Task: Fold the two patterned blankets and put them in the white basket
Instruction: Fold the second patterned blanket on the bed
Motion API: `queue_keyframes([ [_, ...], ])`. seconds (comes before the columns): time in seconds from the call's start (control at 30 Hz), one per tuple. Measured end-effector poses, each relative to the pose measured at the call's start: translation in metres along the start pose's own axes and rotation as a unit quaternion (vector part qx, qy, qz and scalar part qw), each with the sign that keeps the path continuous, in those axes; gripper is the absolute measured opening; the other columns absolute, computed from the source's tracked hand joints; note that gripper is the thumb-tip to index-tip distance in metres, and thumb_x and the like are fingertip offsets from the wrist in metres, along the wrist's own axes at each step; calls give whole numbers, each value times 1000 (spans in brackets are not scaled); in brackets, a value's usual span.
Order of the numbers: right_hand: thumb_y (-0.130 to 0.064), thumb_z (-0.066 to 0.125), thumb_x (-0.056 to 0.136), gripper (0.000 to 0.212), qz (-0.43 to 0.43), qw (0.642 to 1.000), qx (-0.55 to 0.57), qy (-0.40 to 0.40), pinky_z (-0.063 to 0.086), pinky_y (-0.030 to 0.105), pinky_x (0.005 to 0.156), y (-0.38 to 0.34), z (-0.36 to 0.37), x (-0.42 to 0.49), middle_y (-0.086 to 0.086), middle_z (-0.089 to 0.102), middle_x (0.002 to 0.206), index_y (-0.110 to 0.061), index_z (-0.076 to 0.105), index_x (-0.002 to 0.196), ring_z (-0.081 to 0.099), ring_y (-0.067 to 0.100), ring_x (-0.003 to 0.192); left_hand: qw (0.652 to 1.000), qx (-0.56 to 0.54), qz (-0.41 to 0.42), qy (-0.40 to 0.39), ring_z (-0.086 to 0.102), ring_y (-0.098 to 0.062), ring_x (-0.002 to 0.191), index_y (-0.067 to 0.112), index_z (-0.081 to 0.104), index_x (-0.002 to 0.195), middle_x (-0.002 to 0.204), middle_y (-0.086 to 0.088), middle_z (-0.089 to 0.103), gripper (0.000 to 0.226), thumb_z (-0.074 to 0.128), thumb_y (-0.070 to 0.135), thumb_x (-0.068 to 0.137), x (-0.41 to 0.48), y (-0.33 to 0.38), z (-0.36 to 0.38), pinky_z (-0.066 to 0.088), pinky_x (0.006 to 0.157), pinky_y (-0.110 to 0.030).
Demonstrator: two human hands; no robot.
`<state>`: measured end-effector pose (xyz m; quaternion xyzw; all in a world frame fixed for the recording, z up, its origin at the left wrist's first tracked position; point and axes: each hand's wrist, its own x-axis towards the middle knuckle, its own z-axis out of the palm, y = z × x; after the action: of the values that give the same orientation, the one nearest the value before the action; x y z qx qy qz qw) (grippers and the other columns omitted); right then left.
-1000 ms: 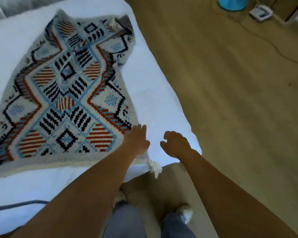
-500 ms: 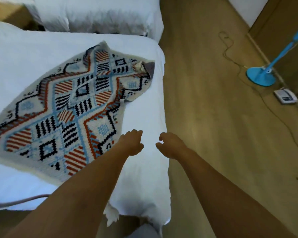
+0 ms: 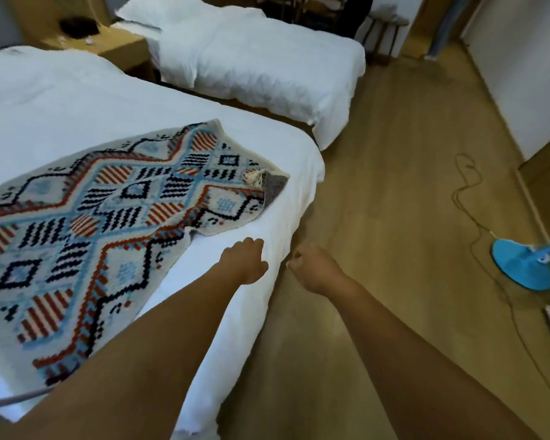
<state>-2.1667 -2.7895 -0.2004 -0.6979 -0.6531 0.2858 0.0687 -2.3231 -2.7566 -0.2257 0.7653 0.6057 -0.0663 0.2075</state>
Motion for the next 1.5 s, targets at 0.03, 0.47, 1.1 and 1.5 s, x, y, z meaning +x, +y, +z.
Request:
queue_keyframes([
  [0.03,-26,49,89,18,-8,1000,-13,-10,32,25,70,8,-15,11,19,59,111,-20,45,72,47,19,84,1000,-12,-9,9,41,-31,125,12,32,139,140,-11,39,53,43,36,94,8,13,-3,37,98,-42],
  [0.47,-33,50,93,39,-155,983,-43,-83,42,35,95,21,-106,225,10,39,135,-11,47,124,47,27,117,979,-116,-164,33,40,-32,128,11,32,139,144,-14,38,53,44,35,94,194,28,-52,37,101,-43],
  [1.1,-33,48,95,41,-320,910,-154,-214,39,29,94,42,-229,606,10,43,137,-12,46,130,52,25,115,899,-238,-365,39,45,-30,123,11,37,135,140,-15,43,49,45,34,93,498,51,-132,39,100,-41],
  [1.5,-14,48,94,32,-412,819,-203,-345,34,21,90,-60,-182,788,9,50,129,-8,48,126,49,21,117,742,-354,-559,108,43,-30,120,11,33,135,139,-13,36,45,40,28,94,623,-32,-142,41,97,-42],
])
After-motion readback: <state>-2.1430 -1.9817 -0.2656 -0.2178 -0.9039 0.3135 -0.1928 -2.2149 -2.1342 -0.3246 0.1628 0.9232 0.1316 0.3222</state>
